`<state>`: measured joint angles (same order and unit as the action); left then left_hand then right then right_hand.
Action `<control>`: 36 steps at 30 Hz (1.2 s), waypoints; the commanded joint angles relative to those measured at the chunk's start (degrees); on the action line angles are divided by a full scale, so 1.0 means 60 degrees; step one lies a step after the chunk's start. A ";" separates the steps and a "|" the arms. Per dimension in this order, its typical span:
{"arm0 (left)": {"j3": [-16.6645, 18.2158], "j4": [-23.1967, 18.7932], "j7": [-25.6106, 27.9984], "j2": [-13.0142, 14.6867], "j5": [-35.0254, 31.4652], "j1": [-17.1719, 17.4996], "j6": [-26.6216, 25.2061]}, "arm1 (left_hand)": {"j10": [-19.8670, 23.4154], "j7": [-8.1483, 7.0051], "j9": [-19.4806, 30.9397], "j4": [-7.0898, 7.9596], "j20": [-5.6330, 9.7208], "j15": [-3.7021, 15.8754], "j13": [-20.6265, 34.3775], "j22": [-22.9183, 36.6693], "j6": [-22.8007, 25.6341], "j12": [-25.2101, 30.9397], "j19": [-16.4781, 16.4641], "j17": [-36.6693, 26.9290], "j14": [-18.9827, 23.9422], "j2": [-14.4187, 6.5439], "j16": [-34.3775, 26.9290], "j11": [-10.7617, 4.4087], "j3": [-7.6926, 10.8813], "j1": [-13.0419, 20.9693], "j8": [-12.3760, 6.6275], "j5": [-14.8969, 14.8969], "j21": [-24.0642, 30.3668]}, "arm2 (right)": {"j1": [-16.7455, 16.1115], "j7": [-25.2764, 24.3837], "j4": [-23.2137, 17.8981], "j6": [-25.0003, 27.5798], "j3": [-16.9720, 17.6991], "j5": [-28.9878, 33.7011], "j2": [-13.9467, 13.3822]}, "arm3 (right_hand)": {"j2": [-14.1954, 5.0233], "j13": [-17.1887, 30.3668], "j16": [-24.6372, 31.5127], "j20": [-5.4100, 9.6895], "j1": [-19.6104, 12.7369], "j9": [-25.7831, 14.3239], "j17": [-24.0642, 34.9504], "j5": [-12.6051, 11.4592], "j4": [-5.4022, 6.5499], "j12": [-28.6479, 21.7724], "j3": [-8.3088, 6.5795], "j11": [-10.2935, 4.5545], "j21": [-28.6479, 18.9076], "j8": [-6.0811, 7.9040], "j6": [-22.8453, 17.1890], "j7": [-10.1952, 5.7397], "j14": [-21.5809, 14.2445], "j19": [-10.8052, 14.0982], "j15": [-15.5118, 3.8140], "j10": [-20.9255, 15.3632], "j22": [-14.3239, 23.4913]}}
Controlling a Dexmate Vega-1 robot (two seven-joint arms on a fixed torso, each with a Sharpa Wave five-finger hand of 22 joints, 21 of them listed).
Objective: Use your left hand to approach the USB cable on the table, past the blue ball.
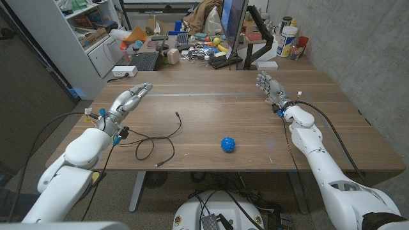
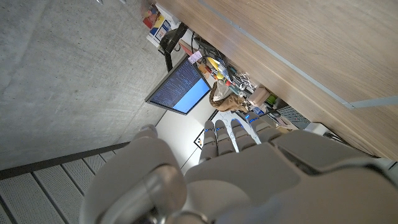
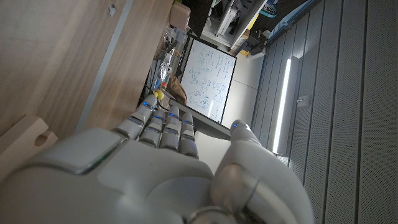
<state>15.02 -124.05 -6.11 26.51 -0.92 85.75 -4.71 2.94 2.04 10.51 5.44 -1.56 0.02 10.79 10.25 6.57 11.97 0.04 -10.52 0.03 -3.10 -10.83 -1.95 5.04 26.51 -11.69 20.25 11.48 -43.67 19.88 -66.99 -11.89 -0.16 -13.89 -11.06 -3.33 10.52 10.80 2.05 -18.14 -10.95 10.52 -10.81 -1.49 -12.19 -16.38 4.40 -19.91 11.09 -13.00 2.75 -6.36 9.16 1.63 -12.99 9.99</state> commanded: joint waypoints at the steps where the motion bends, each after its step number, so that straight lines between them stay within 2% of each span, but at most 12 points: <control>1: 0.0112 -0.0277 0.0119 -0.0026 -0.0720 0.0219 -0.0230 | 0.0060 -0.0013 0.0046 -0.0042 -0.0092 0.0027 0.0046 0.0030 0.0073 0.0034 -0.0024 -0.0021 0.0099 -0.0025 -0.0058 -0.0017 -0.0003 0.0100 -0.0092 -0.0040 0.0061 | 0.0116 -0.0039 0.0159 -0.0089 -0.0011 0.0025 0.0051 | -0.0024 0.0036 0.0009 0.0062 0.0060 0.0010 0.0015 -0.0052 -0.0073 -0.0049 -0.0027 0.0010 0.0041 0.0016 -0.0054 -0.0045 -0.0049 0.0097 -0.0013 -0.0071 0.0047; 14: 0.0063 -0.0550 0.0224 -0.0110 -0.1470 0.0392 -0.0253 | 0.0127 -0.0039 0.0047 -0.0063 -0.0110 0.0067 0.0047 0.0030 0.0170 0.0048 -0.0026 -0.0020 0.0154 -0.0054 -0.0067 -0.0047 0.0005 0.0153 -0.0112 -0.0039 0.0057 | 0.0249 -0.0031 0.0329 -0.0220 0.0011 0.0055 0.0035 | -0.0029 0.0036 0.0008 0.0066 0.0069 0.0010 0.0015 -0.0054 -0.0083 -0.0042 -0.0022 0.0005 0.0076 0.0015 -0.0051 -0.0048 -0.0052 0.0112 -0.0013 -0.0060 0.0049; 28: -0.0036 -0.0863 0.0083 -0.0043 -0.2139 0.0551 -0.0649 | 0.0170 -0.0086 0.0048 -0.0092 -0.0113 0.0098 0.0048 0.0030 0.0252 0.0048 -0.0020 -0.0019 0.0206 -0.0088 -0.0069 -0.0055 0.0015 0.0220 -0.0117 -0.0038 0.0049 | 0.0210 -0.0065 0.0328 -0.0288 0.0089 0.0015 0.0017 | -0.0032 0.0036 0.0016 0.0076 0.0078 0.0010 0.0014 -0.0056 -0.0098 -0.0048 -0.0015 -0.0013 0.0118 0.0016 -0.0054 -0.0051 -0.0080 0.0136 -0.0032 -0.0083 0.0050; 36: -0.0210 -0.1101 0.0200 0.0107 -0.3023 0.0618 -0.0966 | 0.0190 -0.0102 0.0049 -0.0109 -0.0132 0.0121 0.0049 0.0030 0.0314 0.0046 -0.0025 -0.0018 0.0229 -0.0108 -0.0068 -0.0072 0.0021 0.0260 -0.0126 -0.0036 0.0048 | 0.0292 -0.0039 0.0549 -0.0418 0.0119 -0.0014 0.0044 | -0.0032 0.0037 0.0017 0.0078 0.0087 0.0010 0.0014 -0.0056 -0.0105 -0.0049 -0.0009 -0.0014 0.0144 0.0021 -0.0066 -0.0048 -0.0090 0.0143 -0.0037 -0.0090 0.0051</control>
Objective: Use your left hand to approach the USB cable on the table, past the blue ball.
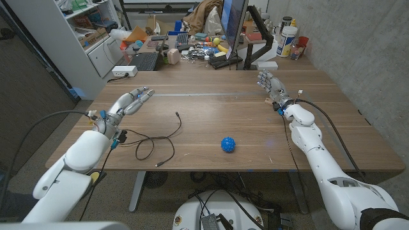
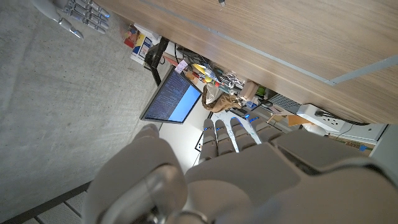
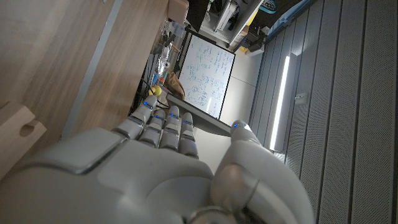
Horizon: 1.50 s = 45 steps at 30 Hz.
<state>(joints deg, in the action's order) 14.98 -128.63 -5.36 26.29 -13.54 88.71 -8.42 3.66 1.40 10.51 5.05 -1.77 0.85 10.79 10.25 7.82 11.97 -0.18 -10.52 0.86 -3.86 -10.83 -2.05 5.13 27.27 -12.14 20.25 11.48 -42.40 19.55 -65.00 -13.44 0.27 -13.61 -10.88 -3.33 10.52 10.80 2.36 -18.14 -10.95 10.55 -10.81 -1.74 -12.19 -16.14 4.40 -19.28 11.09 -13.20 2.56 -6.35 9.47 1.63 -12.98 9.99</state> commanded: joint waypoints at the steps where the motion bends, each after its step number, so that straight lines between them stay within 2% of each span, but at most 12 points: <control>1: -0.0213 -0.0351 0.0060 0.0145 -0.0960 0.0120 -0.0377 | 0.0074 -0.0001 0.0050 -0.0046 -0.0093 -0.0019 0.0048 0.0030 0.0116 0.0046 0.0012 -0.0018 0.0100 0.0016 -0.0070 -0.0058 0.0006 0.0138 -0.0054 -0.0036 0.0048 | 0.0091 0.0023 0.0245 -0.0180 0.0052 -0.0067 0.0019 | -0.0033 0.0037 0.0016 0.0024 0.0088 0.0010 0.0009 -0.0056 -0.0065 -0.0049 -0.0049 0.0006 0.0041 0.0020 -0.0031 -0.0016 -0.0088 0.0093 -0.0043 -0.0091 0.0051; 18: -0.0447 -0.0572 -0.0015 0.0306 -0.2015 0.0208 -0.0683 | 0.0118 -0.0063 0.0052 -0.0085 -0.0099 -0.0002 0.0050 0.0029 0.0055 0.0044 0.0025 -0.0016 0.0138 -0.0040 -0.0063 -0.0121 0.0032 0.0234 0.0000 -0.0030 0.0039 | 0.0159 0.0034 0.0407 -0.0292 0.0099 -0.0098 0.0062 | -0.0039 0.0037 0.0013 0.0026 0.0095 0.0010 0.0008 -0.0058 -0.0083 -0.0047 -0.0044 -0.0001 0.0089 0.0018 -0.0028 -0.0011 -0.0096 0.0115 -0.0035 -0.0097 0.0053; 30: -0.0449 -0.0536 0.0054 0.0328 -0.2525 0.0336 -0.0587 | 0.0199 -0.0098 0.0055 -0.0114 -0.0132 0.0025 0.0052 0.0030 0.0133 0.0060 0.0012 -0.0016 0.0205 -0.0082 -0.0073 -0.0160 0.0050 0.0306 -0.0014 -0.0026 0.0042 | 0.0040 -0.0168 0.0215 -0.0262 0.0126 -0.0051 0.0081 | -0.0047 0.0037 0.0011 0.0029 0.0106 0.0010 0.0008 -0.0059 -0.0092 -0.0044 -0.0039 -0.0022 0.0124 0.0018 -0.0027 -0.0015 -0.0097 0.0134 -0.0030 -0.0096 0.0054; 45: -0.0590 -0.0477 -0.0008 0.0570 -0.3426 0.0418 -0.0605 | 0.0301 -0.0182 0.0058 -0.0150 -0.0146 0.0081 0.0055 0.0031 0.0266 0.0078 -0.0008 -0.0016 0.0269 -0.0131 -0.0076 -0.0249 0.0074 0.0395 -0.0043 -0.0021 0.0047 | -0.0001 -0.0306 0.0066 -0.0200 0.0097 -0.0014 0.0097 | -0.0049 0.0037 0.0010 0.0024 0.0119 0.0010 0.0009 -0.0059 -0.0103 -0.0044 -0.0031 -0.0018 0.0164 0.0018 -0.0029 -0.0023 -0.0103 0.0145 -0.0041 -0.0103 0.0055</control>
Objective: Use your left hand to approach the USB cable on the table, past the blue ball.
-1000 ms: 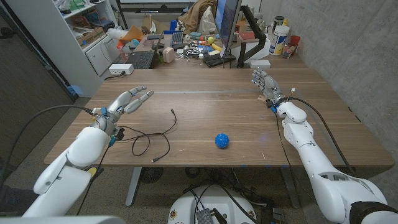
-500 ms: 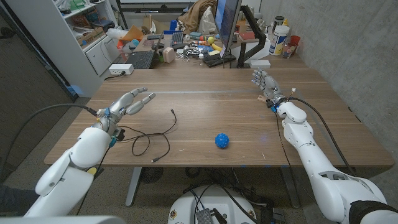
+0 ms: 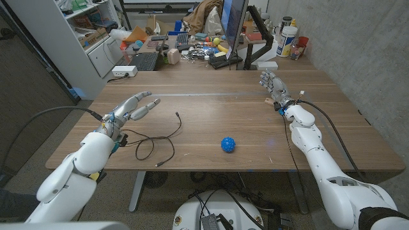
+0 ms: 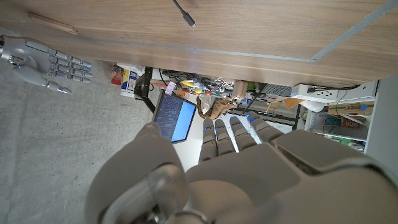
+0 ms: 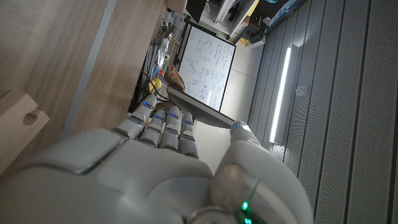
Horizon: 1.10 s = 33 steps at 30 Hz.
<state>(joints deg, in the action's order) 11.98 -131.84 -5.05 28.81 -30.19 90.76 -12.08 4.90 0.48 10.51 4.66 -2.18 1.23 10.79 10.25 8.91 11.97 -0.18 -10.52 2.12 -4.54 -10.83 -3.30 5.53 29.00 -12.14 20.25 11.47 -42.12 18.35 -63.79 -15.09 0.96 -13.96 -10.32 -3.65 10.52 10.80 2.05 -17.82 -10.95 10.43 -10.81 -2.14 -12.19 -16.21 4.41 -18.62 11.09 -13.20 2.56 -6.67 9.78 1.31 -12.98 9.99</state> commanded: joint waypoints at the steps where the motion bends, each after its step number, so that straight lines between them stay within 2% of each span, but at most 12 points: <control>1: -0.0104 0.0060 -0.0045 0.0161 -0.0717 0.0087 0.0013 | 0.0105 -0.0032 0.0057 -0.0088 -0.0084 0.0023 0.0055 0.0031 0.0093 0.0081 -0.0006 -0.0016 0.0071 -0.0021 -0.0079 -0.0048 0.0010 0.0114 -0.0044 -0.0020 0.0046 | -0.0049 -0.0115 -0.0146 0.0083 -0.0021 0.0051 0.0001 | 0.0003 0.0037 0.0009 0.0077 0.0067 0.0010 0.0028 -0.0060 -0.0037 -0.0044 -0.0019 -0.0019 0.0057 0.0017 -0.0027 -0.0023 -0.0049 0.0096 0.0018 -0.0104 0.0056; 3: -0.0126 0.0059 -0.0024 0.0178 -0.0840 0.0107 0.0019 | 0.0137 -0.0037 0.0057 -0.0094 -0.0078 0.0024 0.0056 0.0031 0.0107 0.0090 -0.0011 -0.0015 0.0077 -0.0027 -0.0078 0.0001 0.0014 0.0128 -0.0045 -0.0019 0.0047 | -0.0054 -0.0118 -0.0167 0.0104 -0.0026 0.0054 -0.0006 | 0.0003 0.0037 0.0008 0.0073 0.0067 0.0010 0.0027 -0.0060 -0.0039 -0.0044 -0.0018 -0.0022 0.0062 0.0020 -0.0034 -0.0023 -0.0049 0.0097 0.0013 -0.0104 0.0056; 11: -0.0328 0.0015 0.0096 0.0383 -0.1766 0.0181 -0.0072 | 0.0183 -0.0092 0.0058 -0.0120 -0.0082 0.0062 0.0057 0.0031 0.0193 0.0090 -0.0015 -0.0015 0.0158 -0.0056 -0.0093 -0.0118 0.0029 0.0188 -0.0059 -0.0014 0.0046 | -0.0082 -0.0133 -0.0235 0.0152 -0.0031 0.0054 -0.0023 | -0.0004 0.0037 0.0006 0.0069 0.0071 0.0010 0.0028 -0.0061 -0.0046 -0.0045 -0.0017 -0.0016 0.0086 0.0024 -0.0044 -0.0017 -0.0046 0.0102 0.0003 -0.0111 0.0057; 12: -0.0340 0.0004 0.0074 0.0391 -0.1814 0.0183 -0.0079 | 0.0213 -0.0103 0.0059 -0.0128 -0.0081 0.0068 0.0058 0.0031 0.0201 0.0096 -0.0019 -0.0015 0.0166 -0.0065 -0.0091 -0.0179 0.0034 0.0206 -0.0057 -0.0013 0.0047 | -0.0083 -0.0132 -0.0238 0.0155 -0.0032 0.0055 -0.0025 | -0.0003 0.0037 0.0008 0.0063 0.0072 0.0010 0.0028 -0.0061 -0.0047 -0.0043 -0.0016 -0.0028 0.0093 0.0022 -0.0039 -0.0022 -0.0054 0.0097 0.0006 -0.0107 0.0057; 23: -0.0496 -0.0064 0.0034 0.0472 -0.2534 0.0198 -0.0181 | 0.0286 -0.0144 0.0059 -0.0154 -0.0091 0.0103 0.0060 0.0031 0.0324 0.0106 -0.0025 -0.0014 0.0224 -0.0091 -0.0095 -0.0135 0.0050 0.0267 -0.0084 -0.0006 0.0046 | -0.0086 -0.0147 -0.0243 0.0187 -0.0032 0.0069 -0.0050 | -0.0005 0.0037 0.0004 0.0067 0.0084 0.0010 0.0028 -0.0061 -0.0054 -0.0043 -0.0009 -0.0019 0.0121 0.0019 -0.0034 -0.0021 -0.0049 0.0116 0.0011 -0.0111 0.0058; 33: -0.0601 -0.0126 -0.0111 0.0513 -0.2999 0.0220 -0.0297 | 0.0492 -0.0267 0.0059 -0.0196 -0.0070 0.0208 0.0062 0.0029 0.0589 0.0153 -0.0095 -0.0012 0.0377 -0.0114 -0.0121 -0.0259 0.0065 0.0357 -0.0147 0.0007 0.0066 | -0.0073 -0.0128 -0.0190 0.0166 -0.0012 0.0048 -0.0050 | -0.0013 0.0037 0.0003 0.0069 0.0092 0.0010 0.0028 -0.0061 -0.0062 -0.0035 -0.0006 -0.0038 0.0154 0.0017 -0.0029 -0.0023 -0.0050 0.0124 0.0011 -0.0097 0.0059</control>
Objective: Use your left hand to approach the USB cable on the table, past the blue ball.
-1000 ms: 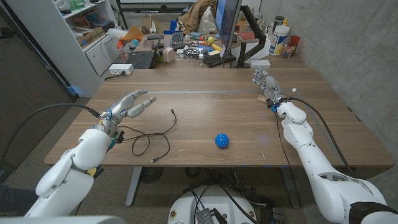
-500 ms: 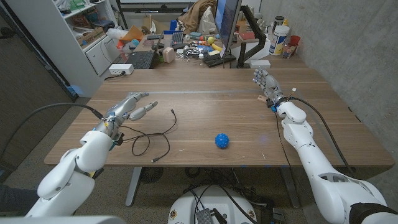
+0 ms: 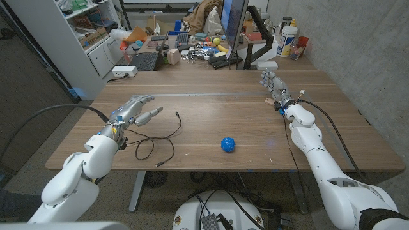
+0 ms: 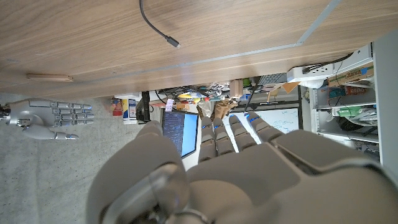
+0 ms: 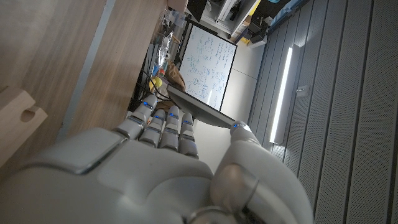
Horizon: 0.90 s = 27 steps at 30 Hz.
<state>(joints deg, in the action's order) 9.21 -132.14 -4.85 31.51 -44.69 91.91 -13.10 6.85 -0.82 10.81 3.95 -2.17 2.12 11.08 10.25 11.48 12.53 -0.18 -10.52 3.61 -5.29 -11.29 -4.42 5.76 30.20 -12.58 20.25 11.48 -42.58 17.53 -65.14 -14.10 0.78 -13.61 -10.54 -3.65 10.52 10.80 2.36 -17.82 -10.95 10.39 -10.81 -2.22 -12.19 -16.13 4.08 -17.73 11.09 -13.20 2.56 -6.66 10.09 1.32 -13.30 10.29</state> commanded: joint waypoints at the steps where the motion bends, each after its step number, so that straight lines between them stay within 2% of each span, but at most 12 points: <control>1: -0.0155 -0.0084 -0.0178 0.0071 -0.0634 0.0030 -0.0154 | 0.0188 -0.0052 0.0009 -0.0080 -0.0065 0.0064 0.0013 0.0029 0.0178 0.0065 -0.0109 -0.0012 0.0139 0.0010 -0.0046 -0.0083 0.0027 0.0161 -0.0077 0.0008 0.0071 | 0.0006 0.0002 0.0040 0.0000 0.0016 -0.0005 -0.0013 | -0.0014 0.0037 0.0003 0.0021 0.0093 0.0010 0.0035 -0.0061 -0.0051 -0.0035 -0.0018 0.0013 0.0009 0.0017 -0.0029 -0.0027 -0.0052 0.0076 0.0010 -0.0044 0.0009; 27: -0.0395 -0.0088 -0.0612 -0.0063 -0.0878 0.0059 -0.0683 | 0.0351 -0.0109 0.0008 -0.0121 -0.0135 0.0126 0.0015 0.0035 0.0437 0.0064 -0.0227 -0.0013 0.0325 -0.0013 -0.0057 -0.0151 0.0033 0.0260 -0.0102 0.0013 0.0099 | 0.0100 0.0033 0.0223 -0.0047 0.0049 0.0000 -0.0004 | -0.0024 0.0038 0.0001 0.0004 0.0104 0.0010 0.0033 -0.0062 -0.0077 -0.0038 -0.0012 0.0023 0.0086 0.0020 -0.0038 -0.0019 -0.0057 0.0093 0.0002 -0.0064 0.0012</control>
<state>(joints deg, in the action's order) 7.45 -132.97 -7.86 31.36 -49.66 92.32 -16.12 8.48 -1.55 10.65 3.47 -2.78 2.07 11.07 10.25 13.64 12.53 -1.43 -10.39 4.80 -5.28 -11.28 -5.42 5.75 31.26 -13.02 20.25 11.92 -42.16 17.72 -64.08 -14.23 0.94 -13.61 -10.57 -3.65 10.52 10.80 2.35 -17.82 -10.95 10.40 -10.81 -2.29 -12.19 -16.06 4.09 -17.35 11.09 -13.19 2.56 -6.66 10.08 1.32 -13.30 10.27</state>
